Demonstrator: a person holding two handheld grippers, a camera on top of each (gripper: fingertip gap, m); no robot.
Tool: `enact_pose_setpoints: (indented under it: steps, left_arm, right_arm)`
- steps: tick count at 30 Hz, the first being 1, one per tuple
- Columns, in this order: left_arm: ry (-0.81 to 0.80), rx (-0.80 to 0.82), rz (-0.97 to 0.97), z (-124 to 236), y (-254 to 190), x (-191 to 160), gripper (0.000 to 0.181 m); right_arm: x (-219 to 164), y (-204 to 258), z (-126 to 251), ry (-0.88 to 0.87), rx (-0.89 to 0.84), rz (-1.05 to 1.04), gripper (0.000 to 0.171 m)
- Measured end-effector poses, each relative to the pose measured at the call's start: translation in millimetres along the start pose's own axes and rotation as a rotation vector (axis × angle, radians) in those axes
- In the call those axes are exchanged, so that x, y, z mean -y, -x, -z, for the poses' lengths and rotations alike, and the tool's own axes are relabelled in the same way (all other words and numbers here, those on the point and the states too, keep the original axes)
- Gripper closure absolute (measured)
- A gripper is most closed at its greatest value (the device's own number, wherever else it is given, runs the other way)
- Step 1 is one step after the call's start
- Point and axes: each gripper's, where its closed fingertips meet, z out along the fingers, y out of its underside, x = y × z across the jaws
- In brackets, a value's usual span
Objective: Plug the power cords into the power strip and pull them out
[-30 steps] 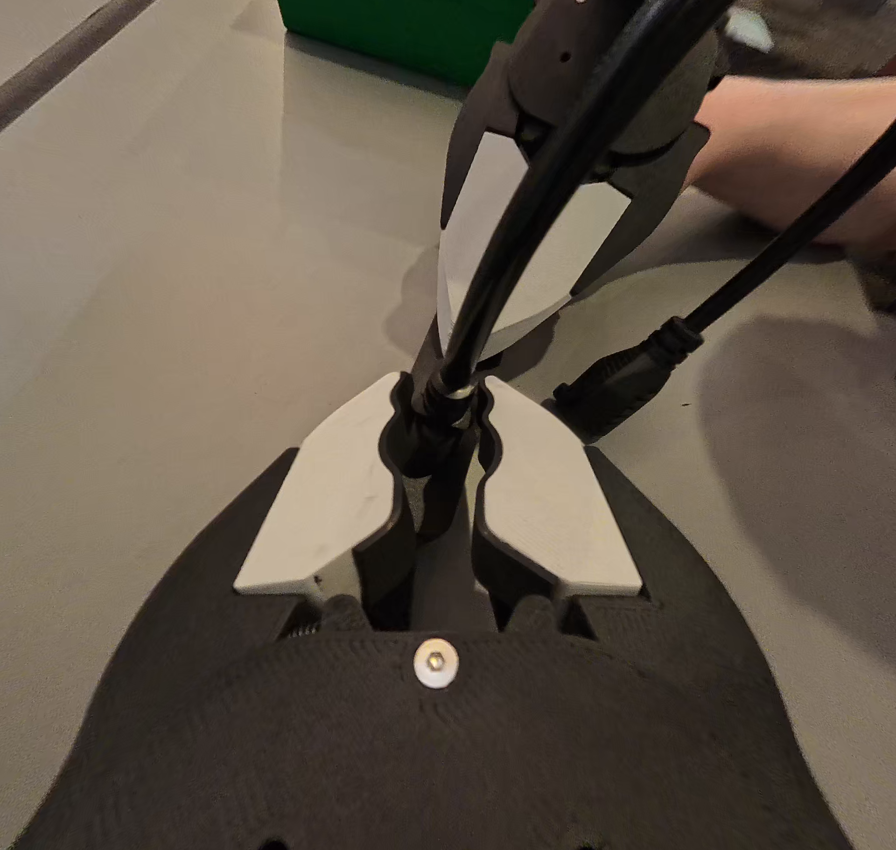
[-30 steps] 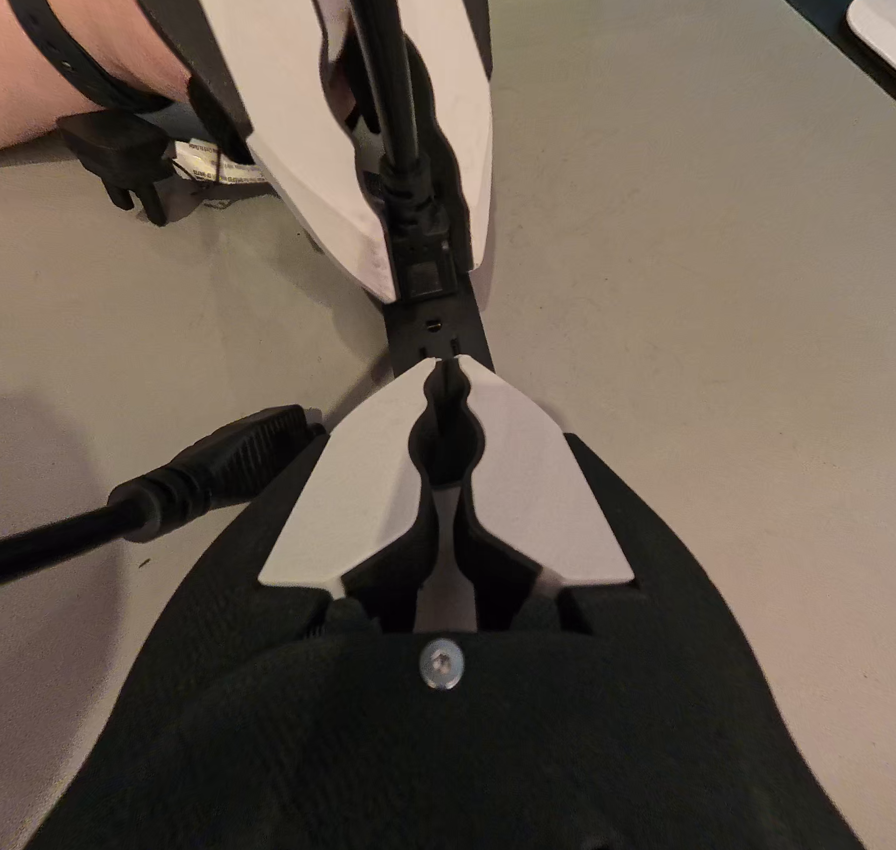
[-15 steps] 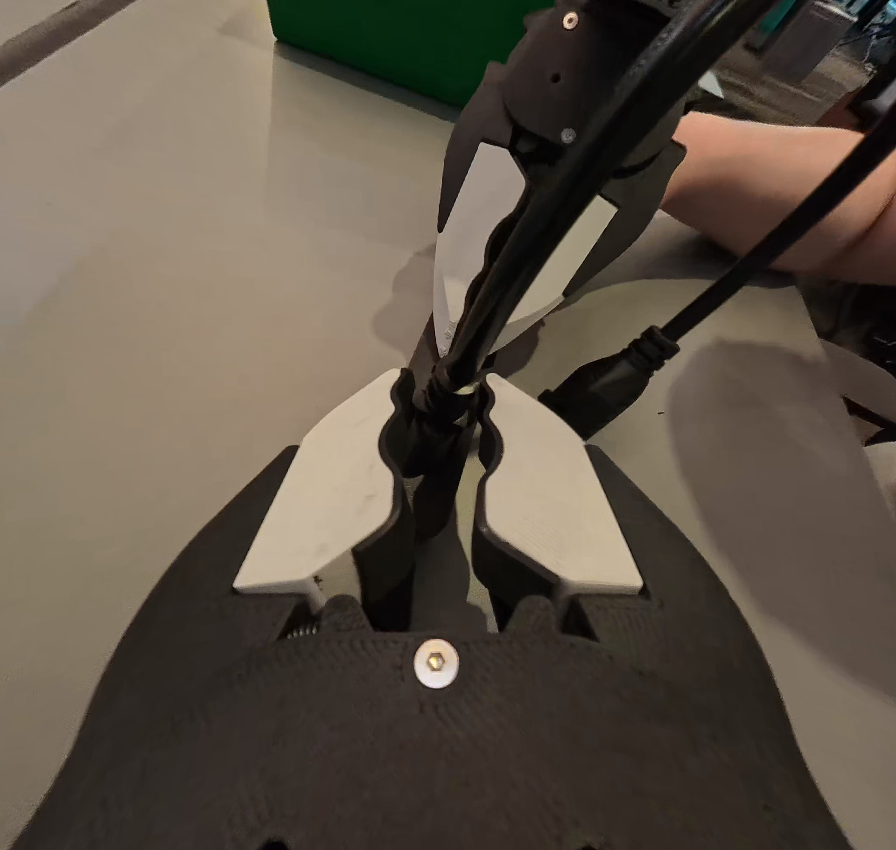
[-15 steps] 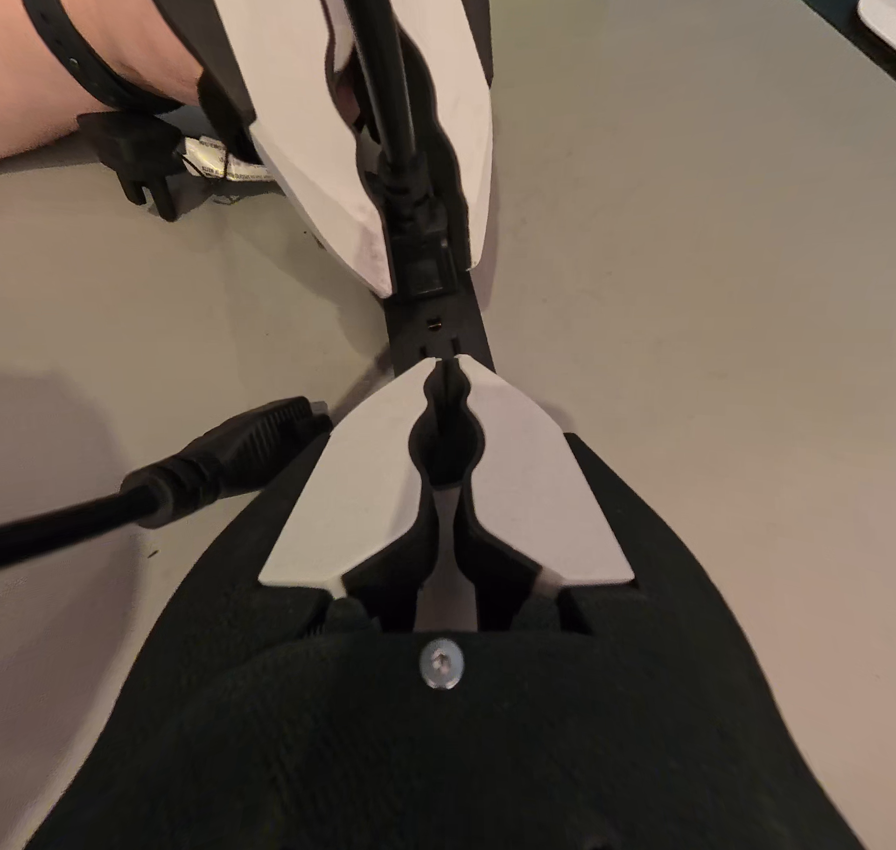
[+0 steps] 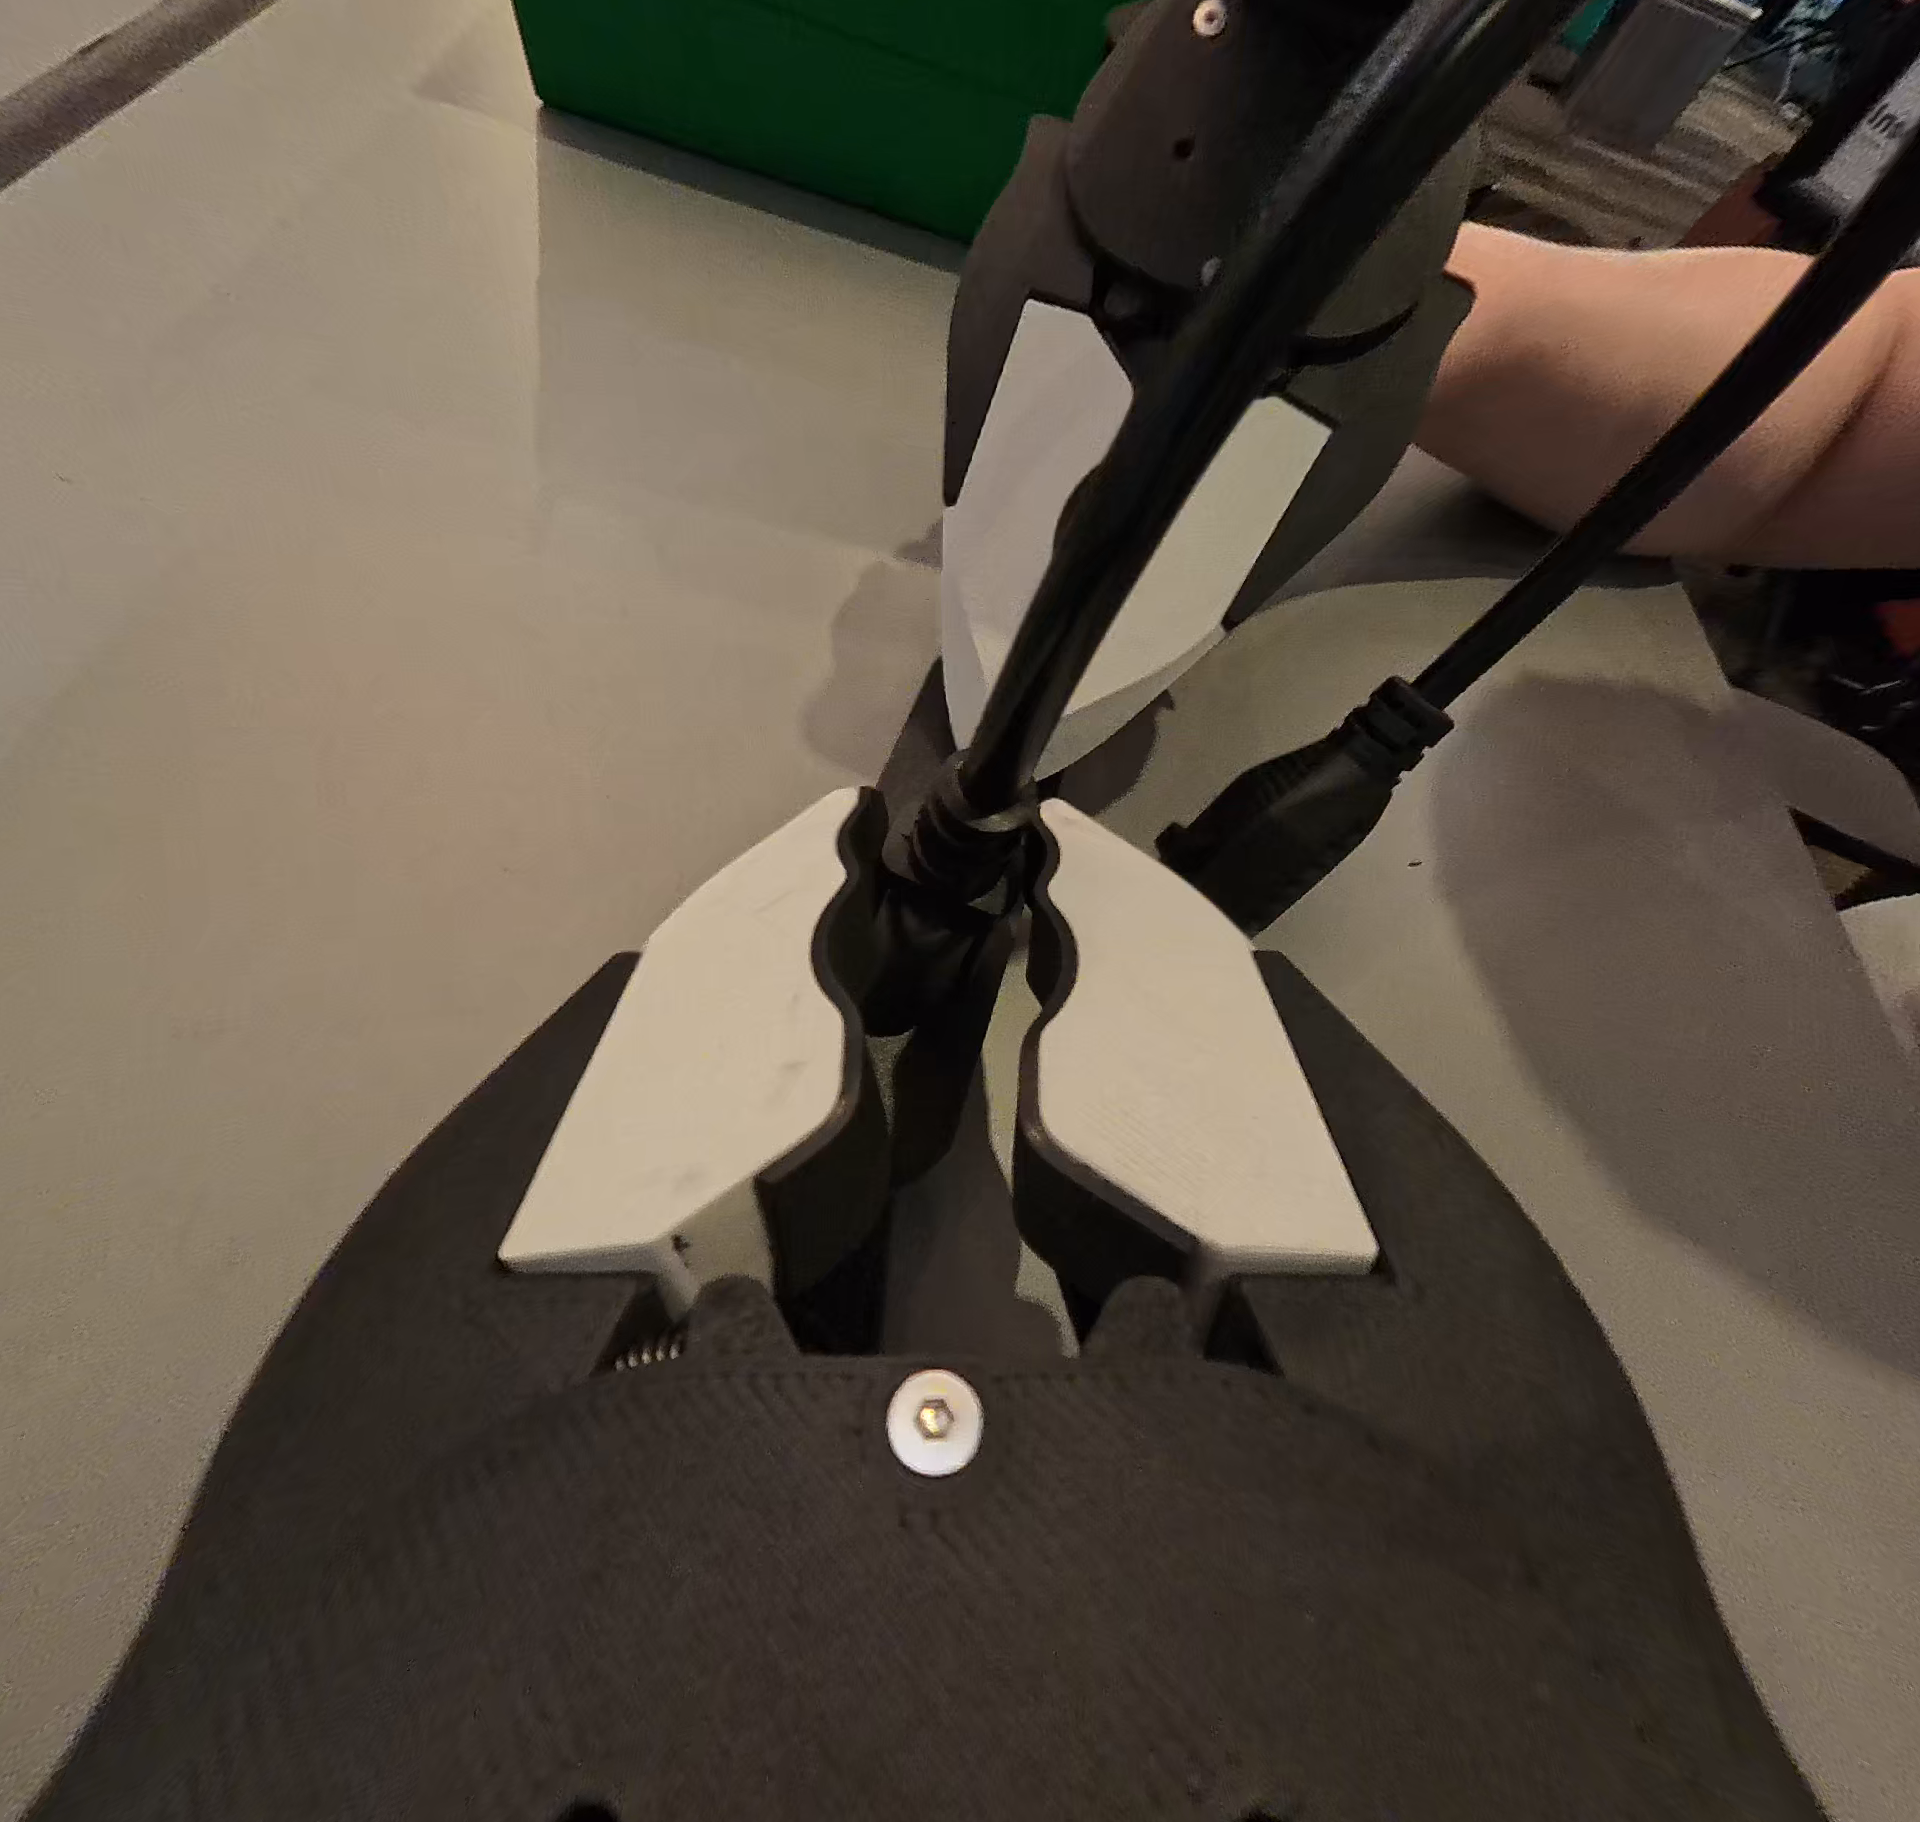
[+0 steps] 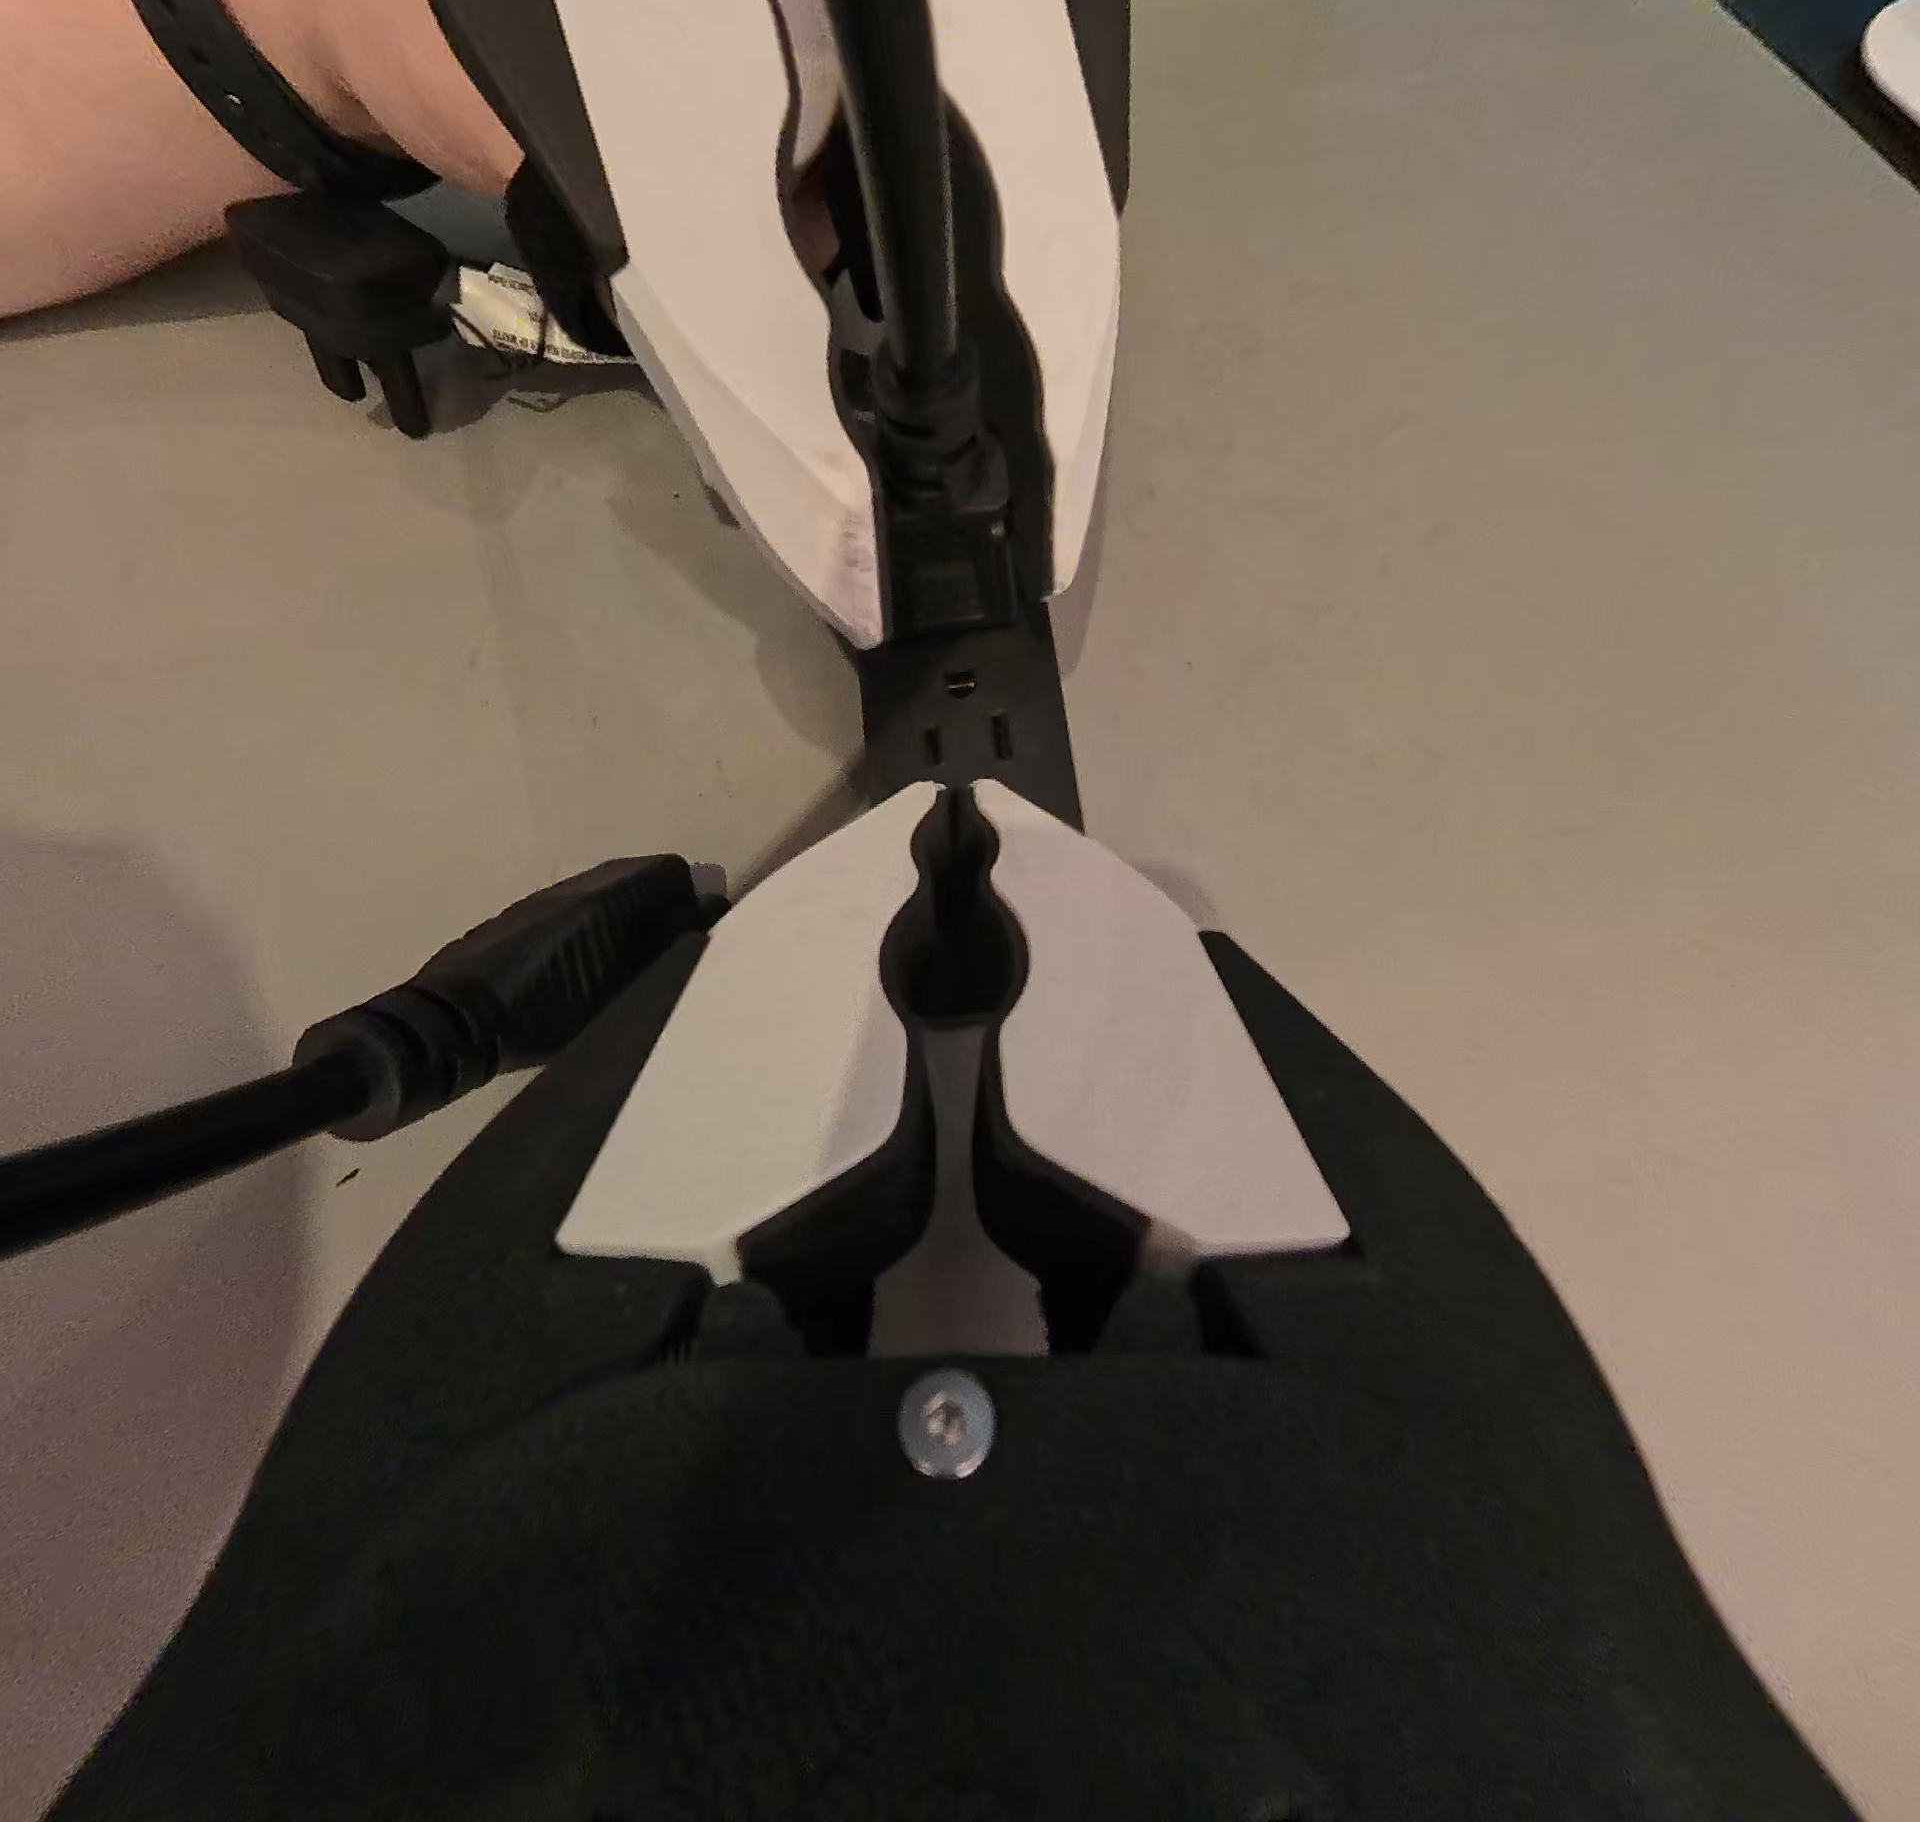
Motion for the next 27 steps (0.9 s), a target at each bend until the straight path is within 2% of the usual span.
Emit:
enact_pose_setpoints:
  steps: [3, 8, 13, 14, 16, 27]
  left_arm:
    - [0.001, -0.022, -0.010, -3.5, -2.5, 1.5, 0.157]
    - [0.005, -0.053, 0.001, -7.8, -5.0, 4.0, 0.156]
    - [0.000, -0.060, -0.011, -7.7, -10.4, 4.4, 0.143]
    - [0.001, -0.043, -0.011, -8.0, -9.3, 4.0, 0.143]
    - [0.026, 0.021, -0.045, -8.8, -2.1, 0.5, 0.155]
    - [0.045, 0.069, -0.095, -7.6, -1.2, 2.9, 0.159]
  right_arm:
    - [-1.5, 0.4, 3.3, 0.014, 0.000, 0.014, 0.165]
    - [0.3, -3.8, 3.0, 0.029, -0.104, 0.124, 0.166]
    - [0.8, -0.6, 0.2, 0.008, -0.035, 0.082, 0.164]
    - [0.8, -0.5, 0.0, 0.012, -0.039, 0.092, 0.164]
    - [0.9, -0.3, -0.1, 0.017, -0.038, 0.075, 0.164]
    - [1.0, 0.8, -2.4, 0.053, -0.062, 0.067, 0.163]
